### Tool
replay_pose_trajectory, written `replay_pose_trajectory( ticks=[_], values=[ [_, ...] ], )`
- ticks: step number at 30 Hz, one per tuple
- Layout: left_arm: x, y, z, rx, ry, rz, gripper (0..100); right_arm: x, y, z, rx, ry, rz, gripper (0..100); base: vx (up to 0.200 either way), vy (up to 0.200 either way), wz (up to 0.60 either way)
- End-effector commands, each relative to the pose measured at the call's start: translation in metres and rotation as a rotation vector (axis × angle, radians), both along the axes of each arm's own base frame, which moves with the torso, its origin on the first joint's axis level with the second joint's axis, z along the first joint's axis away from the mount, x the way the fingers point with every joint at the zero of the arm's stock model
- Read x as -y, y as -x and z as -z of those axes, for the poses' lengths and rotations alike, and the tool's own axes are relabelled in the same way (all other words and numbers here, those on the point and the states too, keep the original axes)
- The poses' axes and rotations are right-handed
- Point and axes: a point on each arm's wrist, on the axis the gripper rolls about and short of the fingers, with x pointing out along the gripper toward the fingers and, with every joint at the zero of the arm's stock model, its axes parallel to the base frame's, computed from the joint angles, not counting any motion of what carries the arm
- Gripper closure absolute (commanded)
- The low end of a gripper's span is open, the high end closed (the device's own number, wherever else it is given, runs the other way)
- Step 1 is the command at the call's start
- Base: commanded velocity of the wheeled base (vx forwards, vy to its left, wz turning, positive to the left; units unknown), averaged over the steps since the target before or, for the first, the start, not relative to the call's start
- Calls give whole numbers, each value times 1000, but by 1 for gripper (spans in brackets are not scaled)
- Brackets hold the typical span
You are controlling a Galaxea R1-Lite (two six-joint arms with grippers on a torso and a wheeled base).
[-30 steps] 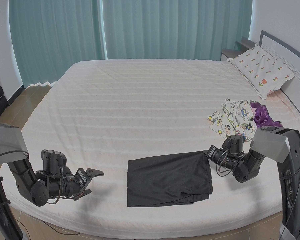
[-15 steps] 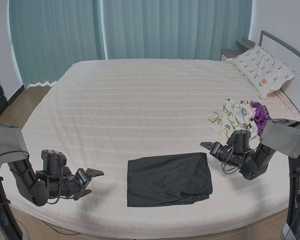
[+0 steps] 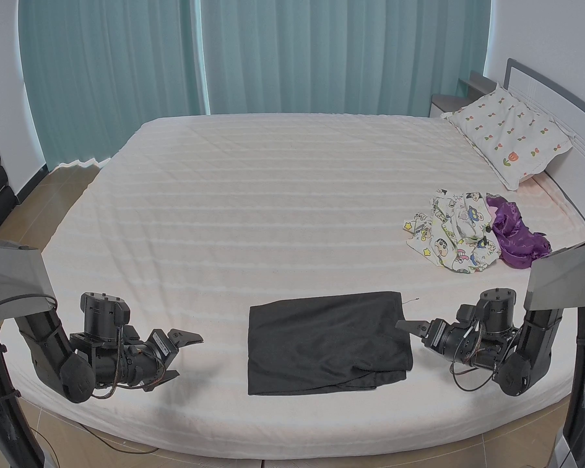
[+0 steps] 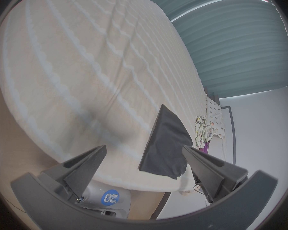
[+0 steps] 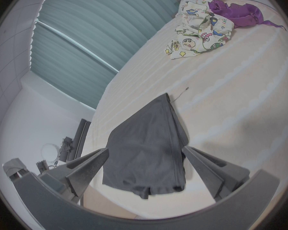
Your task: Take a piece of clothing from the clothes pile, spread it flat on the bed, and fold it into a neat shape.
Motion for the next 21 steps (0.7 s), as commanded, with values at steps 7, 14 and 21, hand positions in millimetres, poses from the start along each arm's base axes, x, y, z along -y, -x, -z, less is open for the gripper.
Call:
replay_pose_trajectory(
  ticks=[7,14,21],
  values=[
    [0,0,0,-2,0,0,0,-3,8,43,-64,15,-56,0,0,0,0],
    [0,0,0,-1,-1,1,0,-8,-3,48,-25,18,-47,0,0,0,0],
    [0,0,1,-1,-1,1,0,-12,-7,54,-8,46,-69,100,0,0,0]
  ],
)
